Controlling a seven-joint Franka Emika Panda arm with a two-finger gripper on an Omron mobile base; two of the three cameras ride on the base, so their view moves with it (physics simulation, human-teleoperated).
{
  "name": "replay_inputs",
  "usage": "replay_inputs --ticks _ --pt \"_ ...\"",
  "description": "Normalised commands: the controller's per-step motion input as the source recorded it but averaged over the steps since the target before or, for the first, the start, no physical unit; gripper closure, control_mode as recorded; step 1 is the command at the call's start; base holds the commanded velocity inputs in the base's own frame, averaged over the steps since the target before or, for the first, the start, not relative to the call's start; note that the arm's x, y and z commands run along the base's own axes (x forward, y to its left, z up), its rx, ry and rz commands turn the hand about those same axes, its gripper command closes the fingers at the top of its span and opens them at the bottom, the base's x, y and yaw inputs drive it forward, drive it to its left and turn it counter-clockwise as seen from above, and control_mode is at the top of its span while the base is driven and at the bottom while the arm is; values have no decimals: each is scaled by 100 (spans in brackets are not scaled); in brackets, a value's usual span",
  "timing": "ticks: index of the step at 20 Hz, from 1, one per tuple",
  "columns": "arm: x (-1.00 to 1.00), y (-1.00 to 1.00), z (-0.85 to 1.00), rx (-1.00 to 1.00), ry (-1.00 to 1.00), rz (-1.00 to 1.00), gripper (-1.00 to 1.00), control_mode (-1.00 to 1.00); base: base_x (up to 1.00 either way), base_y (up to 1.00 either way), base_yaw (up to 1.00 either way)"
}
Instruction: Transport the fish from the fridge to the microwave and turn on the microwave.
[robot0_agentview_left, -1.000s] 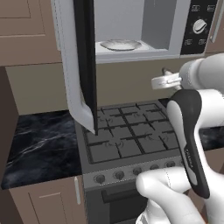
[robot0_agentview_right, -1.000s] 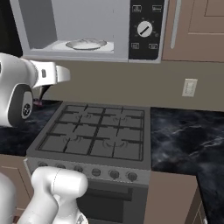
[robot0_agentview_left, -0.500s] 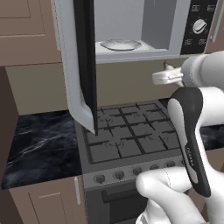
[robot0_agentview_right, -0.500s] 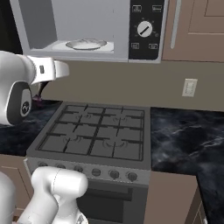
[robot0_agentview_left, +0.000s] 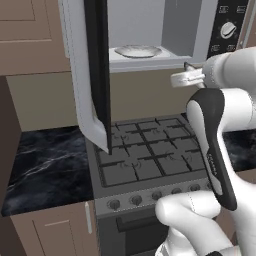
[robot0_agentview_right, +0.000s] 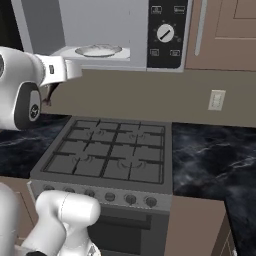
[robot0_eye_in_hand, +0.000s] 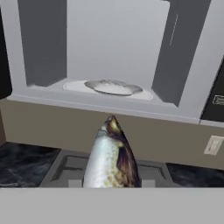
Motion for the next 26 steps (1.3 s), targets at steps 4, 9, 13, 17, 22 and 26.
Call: replay_inputs --ticks 4,9,13,17,22,26 --pt "40 6 13 0 0 0 100 -100 0 0 0" --pt "30 10 12 0 0 0 100 -100 0 0 0" --pt "33 8 4 0 0 0 100 -100 0 0 0" --pt "33 8 12 0 5 0 100 -100 0 0 0" --pt "39 12 3 0 7 0 100 -100 0 0 0" --pt "46 8 0 0 7 0 100 -100 0 0 0"
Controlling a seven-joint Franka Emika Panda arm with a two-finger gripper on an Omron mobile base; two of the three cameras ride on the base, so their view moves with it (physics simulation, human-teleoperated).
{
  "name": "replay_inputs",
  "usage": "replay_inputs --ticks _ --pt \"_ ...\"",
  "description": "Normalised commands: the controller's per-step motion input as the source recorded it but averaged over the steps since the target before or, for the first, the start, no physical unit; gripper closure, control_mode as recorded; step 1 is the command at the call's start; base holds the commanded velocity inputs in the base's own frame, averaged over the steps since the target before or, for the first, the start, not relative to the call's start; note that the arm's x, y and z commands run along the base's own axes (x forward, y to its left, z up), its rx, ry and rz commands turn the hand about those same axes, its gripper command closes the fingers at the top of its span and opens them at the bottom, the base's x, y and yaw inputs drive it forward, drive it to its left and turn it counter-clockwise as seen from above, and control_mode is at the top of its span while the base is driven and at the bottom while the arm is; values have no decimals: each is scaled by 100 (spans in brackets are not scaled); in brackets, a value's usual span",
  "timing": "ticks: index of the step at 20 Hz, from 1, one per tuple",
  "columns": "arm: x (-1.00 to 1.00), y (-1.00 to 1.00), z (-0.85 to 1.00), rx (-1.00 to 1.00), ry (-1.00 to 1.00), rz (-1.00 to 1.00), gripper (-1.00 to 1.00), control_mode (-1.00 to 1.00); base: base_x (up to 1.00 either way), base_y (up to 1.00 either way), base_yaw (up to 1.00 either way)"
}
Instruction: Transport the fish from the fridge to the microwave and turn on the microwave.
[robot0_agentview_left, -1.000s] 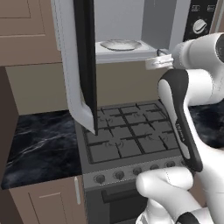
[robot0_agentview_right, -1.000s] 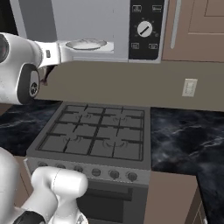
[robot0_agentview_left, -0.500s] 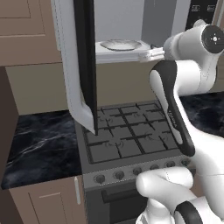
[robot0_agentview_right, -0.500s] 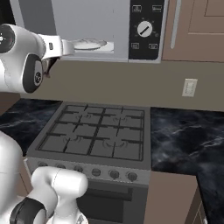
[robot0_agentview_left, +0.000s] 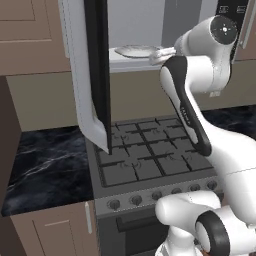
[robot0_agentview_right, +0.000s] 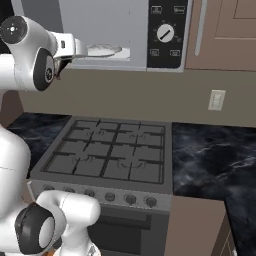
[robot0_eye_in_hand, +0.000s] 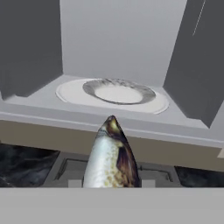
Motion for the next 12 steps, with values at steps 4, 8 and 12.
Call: replay_inputs --ticks 4,8,12 --pt "46 1 0 0 5 0 100 -100 0 0 0" --pt "47 0 0 0 1 0 100 -100 0 0 0" --pt "46 0 0 0 0 0 100 -100 0 0 0"
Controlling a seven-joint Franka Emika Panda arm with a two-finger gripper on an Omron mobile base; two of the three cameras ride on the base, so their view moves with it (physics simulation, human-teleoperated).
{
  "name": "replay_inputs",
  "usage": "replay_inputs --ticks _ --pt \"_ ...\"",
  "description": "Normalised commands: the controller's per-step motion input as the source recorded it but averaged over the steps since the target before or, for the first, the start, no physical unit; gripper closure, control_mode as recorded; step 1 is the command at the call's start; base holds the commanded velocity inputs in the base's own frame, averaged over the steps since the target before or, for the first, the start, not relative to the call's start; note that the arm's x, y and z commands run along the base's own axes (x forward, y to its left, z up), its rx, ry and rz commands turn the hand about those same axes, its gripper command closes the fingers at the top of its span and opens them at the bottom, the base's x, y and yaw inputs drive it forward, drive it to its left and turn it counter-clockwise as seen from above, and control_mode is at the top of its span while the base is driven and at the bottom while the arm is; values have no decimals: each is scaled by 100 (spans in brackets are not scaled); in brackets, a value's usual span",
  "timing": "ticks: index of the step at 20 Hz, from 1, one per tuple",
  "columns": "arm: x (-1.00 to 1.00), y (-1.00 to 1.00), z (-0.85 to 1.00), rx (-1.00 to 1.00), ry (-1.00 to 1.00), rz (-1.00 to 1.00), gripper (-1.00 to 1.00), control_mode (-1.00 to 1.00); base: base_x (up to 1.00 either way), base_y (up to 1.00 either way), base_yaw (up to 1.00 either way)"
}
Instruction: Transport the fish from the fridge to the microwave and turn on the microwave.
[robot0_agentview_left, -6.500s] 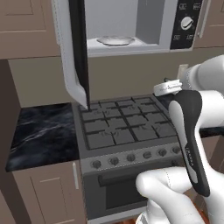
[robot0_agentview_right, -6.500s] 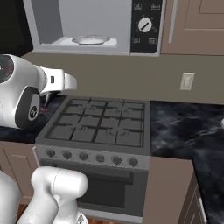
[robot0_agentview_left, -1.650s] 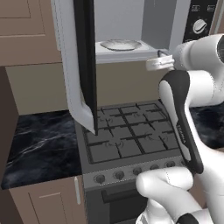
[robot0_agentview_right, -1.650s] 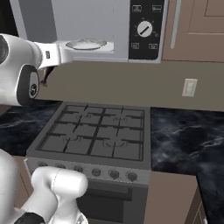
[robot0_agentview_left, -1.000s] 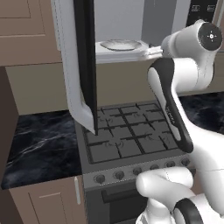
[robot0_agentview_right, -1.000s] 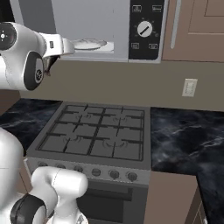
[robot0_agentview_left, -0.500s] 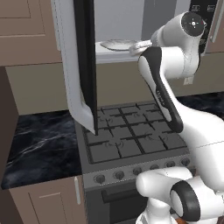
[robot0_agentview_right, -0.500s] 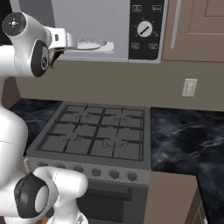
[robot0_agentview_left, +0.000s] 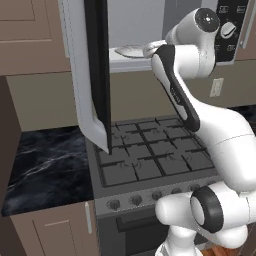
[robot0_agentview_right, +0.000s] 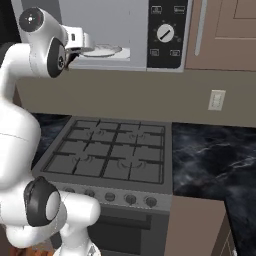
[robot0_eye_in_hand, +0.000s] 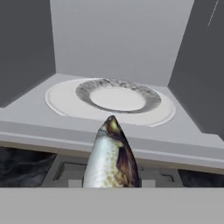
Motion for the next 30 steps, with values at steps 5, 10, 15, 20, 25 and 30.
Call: replay_inputs --ticks 5,10,15,20,25,30 --pt "52 0 0 0 0 -1 100 -100 0 0 0" --pt "55 0 0 0 0 -2 100 -100 0 0 0" --pt "55 0 0 0 2 -3 100 -100 0 0 0" --pt "54 0 0 0 7 -3 100 -100 0 0 0" --pt "51 0 0 0 7 -2 100 -100 0 0 0" --pt "45 2 0 0 3 -2 100 -100 0 0 0"
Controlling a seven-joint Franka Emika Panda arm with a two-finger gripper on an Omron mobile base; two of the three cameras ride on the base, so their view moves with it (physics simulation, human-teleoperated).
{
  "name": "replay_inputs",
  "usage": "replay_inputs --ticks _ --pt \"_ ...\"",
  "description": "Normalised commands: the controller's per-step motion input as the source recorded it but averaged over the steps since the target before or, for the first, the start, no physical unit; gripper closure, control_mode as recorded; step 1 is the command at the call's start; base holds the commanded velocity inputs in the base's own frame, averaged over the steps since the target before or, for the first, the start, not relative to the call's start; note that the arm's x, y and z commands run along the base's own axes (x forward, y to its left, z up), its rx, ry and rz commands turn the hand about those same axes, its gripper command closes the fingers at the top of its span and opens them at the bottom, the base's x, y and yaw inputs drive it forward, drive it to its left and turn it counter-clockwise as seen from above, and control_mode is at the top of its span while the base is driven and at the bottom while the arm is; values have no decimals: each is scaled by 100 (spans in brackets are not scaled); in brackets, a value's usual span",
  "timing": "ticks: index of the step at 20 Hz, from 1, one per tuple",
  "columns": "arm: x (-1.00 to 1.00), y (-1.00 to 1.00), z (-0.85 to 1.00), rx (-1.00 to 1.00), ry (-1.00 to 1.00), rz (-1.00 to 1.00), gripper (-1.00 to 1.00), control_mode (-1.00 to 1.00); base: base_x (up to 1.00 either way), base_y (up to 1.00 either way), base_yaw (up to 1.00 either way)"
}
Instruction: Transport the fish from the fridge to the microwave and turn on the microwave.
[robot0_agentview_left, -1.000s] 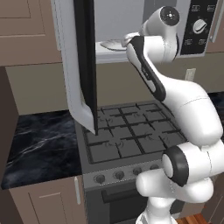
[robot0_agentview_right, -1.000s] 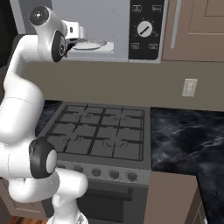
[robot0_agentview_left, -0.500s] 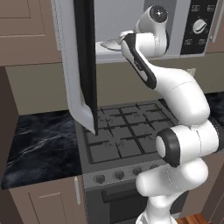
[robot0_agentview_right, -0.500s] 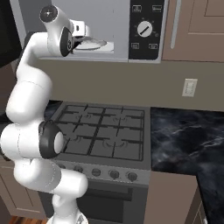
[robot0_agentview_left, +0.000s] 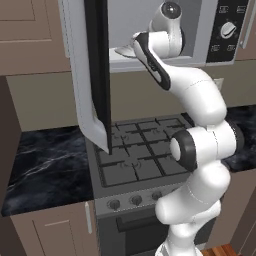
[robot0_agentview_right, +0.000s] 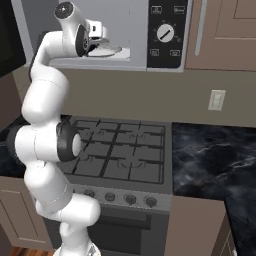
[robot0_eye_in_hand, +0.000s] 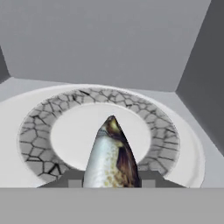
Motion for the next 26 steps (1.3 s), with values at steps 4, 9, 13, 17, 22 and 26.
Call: replay_inputs --ticks 4,9,13,17,22,26 --pt "38 7 0 0 0 -2 100 -100 0 0 0" --pt "30 8 0 0 0 -1 100 -100 0 0 0" --pt "22 5 -3 0 1 0 100 -100 0 0 0" --pt "10 0 -21 0 5 0 100 -100 0 0 0" --pt "13 0 -17 0 1 0 100 -100 0 0 0" --pt "15 0 -18 0 1 0 100 -100 0 0 0"
